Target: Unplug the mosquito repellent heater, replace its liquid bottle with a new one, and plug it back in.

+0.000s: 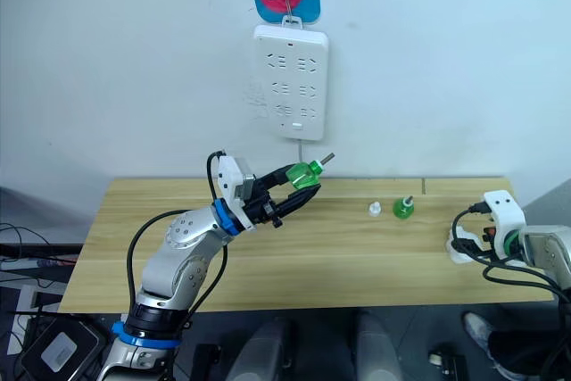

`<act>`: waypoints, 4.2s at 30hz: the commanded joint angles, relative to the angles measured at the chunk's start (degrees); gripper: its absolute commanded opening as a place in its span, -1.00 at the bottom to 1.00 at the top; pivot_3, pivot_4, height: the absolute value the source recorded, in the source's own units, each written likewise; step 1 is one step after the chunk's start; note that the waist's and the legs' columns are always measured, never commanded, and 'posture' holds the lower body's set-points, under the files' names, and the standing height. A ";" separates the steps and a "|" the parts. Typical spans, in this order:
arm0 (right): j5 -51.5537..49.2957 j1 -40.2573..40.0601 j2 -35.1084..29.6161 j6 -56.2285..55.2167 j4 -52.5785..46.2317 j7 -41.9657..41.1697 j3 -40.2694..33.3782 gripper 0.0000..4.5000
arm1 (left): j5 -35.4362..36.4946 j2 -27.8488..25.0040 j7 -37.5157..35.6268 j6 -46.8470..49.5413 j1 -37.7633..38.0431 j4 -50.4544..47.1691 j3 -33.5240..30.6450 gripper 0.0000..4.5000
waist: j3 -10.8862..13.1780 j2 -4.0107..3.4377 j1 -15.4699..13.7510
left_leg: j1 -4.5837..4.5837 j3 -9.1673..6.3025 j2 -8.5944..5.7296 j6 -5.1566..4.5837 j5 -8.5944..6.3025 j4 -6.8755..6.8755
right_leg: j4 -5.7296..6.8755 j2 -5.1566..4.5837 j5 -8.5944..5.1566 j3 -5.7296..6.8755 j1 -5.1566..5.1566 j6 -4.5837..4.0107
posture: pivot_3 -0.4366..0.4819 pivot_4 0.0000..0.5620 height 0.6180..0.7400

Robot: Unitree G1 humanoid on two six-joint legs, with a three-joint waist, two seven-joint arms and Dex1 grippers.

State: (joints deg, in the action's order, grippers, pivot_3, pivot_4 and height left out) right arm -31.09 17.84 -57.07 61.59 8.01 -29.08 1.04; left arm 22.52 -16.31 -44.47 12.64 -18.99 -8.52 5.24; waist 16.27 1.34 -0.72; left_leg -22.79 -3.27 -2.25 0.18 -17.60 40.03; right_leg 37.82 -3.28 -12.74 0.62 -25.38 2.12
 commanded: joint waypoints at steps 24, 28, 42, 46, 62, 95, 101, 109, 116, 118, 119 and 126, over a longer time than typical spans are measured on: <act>14.04 6.35 5.30 -8.18 16.70 -13.87 2.11 0.98 | 1.13 -2.59 -2.18 1.81 0.42 -4.30 0.31 0.01 | 0.04 0.00 -0.10 | -0.01 -0.07 0.00 0.01 0.00 -0.02 | -0.06 -0.06 0.00 -0.03 0.01 0.00 | 0.12 0.10 1.00; 15.30 6.68 5.79 -8.94 17.94 -14.64 1.73 0.82 | 1.08 -2.69 -2.31 2.01 0.40 -4.36 0.42 0.01 | 0.05 0.00 -0.12 | -0.01 -0.09 -0.02 0.01 0.00 -0.02 | -0.06 -0.09 0.00 -0.04 0.02 0.00 | 0.12 0.11 1.00; -2.76 7.46 -6.84 5.13 6.00 -41.26 -6.85 0.32 | 11.66 -9.69 -12.18 14.20 -1.65 -6.61 -0.64 0.01 | 0.37 -0.39 -0.27 | 0.00 -0.13 -0.03 0.00 -0.01 -0.05 | -0.18 -0.11 0.00 0.00 0.09 0.00 | 0.09 0.06 1.00; -16.62 14.93 -4.44 24.47 0.78 -41.71 -15.42 0.32 | 18.61 -11.98 -15.98 22.11 -5.80 -5.40 -1.30 0.01 | 0.37 -0.41 0.53 | 0.02 -0.10 0.10 -0.18 -0.10 -0.05 | -0.19 -0.01 0.00 0.02 0.10 0.00 | 0.04 0.03 1.00; -59.28 19.68 5.82 30.59 -3.46 -4.41 -20.10 0.32 | 19.34 -7.64 -18.84 24.87 -13.21 -1.44 1.82 0.01 | 0.34 -0.27 0.48 | -0.18 -0.40 -0.14 -0.01 -0.01 -0.04 | -0.26 -0.25 0.01 0.19 0.09 0.01 | -0.02 0.05 1.00; -81.91 13.69 -1.23 15.80 -7.75 9.88 -9.27 0.32 | 17.60 -5.83 -20.50 24.00 -14.18 -1.31 3.20 0.01 | 0.35 -0.25 0.77 | -0.19 -0.36 -0.08 -0.08 -0.04 -0.04 | -0.29 -0.18 0.00 0.17 0.09 0.01 | -0.01 0.01 1.00; -81.91 13.76 -1.82 16.22 -8.80 8.60 -9.00 0.32 | 17.06 -5.98 -20.90 23.25 -14.03 -0.75 3.40 0.01 | 0.35 -0.25 0.76 | -0.19 -0.36 -0.08 -0.08 -0.04 -0.04 | -0.30 -0.18 0.00 0.18 0.09 0.01 | -0.02 -0.01 1.00; -81.91 13.10 -2.17 16.06 -10.05 8.24 -8.71 0.32 | 17.29 -5.65 -20.76 23.49 -14.78 -0.82 2.81 0.01 | 0.35 -0.26 0.74 | -0.19 -0.35 -0.08 -0.07 -0.04 -0.04 | -0.31 -0.18 0.01 0.17 0.09 0.01 | -0.01 -0.03 1.00; -81.91 11.38 -2.75 15.51 -10.85 8.13 -9.01 0.32 | 18.82 -6.33 -20.52 25.09 -14.33 -2.95 2.05 0.01 | 0.35 -0.26 0.71 | -0.19 -0.34 -0.08 -0.07 -0.04 -0.04 | -0.31 -0.18 0.00 0.17 0.09 0.01 | 0.00 -0.04 1.00; -81.91 11.37 -2.75 15.48 -10.95 7.81 -8.98 0.32 | 18.70 -6.38 -20.58 25.04 -14.46 -2.77 2.04 0.01 | 0.35 -0.26 0.71 | -0.19 -0.35 -0.08 -0.07 -0.04 -0.04 | -0.30 -0.18 0.00 0.17 0.09 0.01 | 0.00 -0.04 1.00; -81.91 11.37 -2.80 15.53 -11.05 7.58 -8.95 0.32 | 18.57 -6.41 -20.69 24.94 -14.59 -2.50 2.08 0.01 | 0.35 -0.26 0.71 | -0.19 -0.35 -0.08 -0.06 -0.04 -0.04 | -0.30 -0.17 0.00 0.17 0.09 0.01 | 0.00 -0.04 1.00; -81.91 12.18 -2.12 15.01 -11.98 7.71 -8.02 0.32 | 17.90 -5.72 -20.93 24.58 -14.66 -2.48 3.54 0.01 | 0.35 -0.26 0.71 | -0.19 -0.34 -0.08 -0.06 -0.04 -0.03 | -0.30 -0.17 0.00 0.17 0.09 0.01 | 0.00 -0.03 1.00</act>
State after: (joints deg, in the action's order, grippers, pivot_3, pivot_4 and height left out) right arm -111.50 29.59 -58.69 76.89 -1.78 -20.42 -6.68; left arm 39.75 -22.45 -64.76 38.09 -33.00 -8.78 8.63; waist 16.62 1.09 0.00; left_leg -22.98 -3.61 -2.33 0.11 -17.64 39.99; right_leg 37.52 -3.46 -12.74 0.79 -25.29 2.13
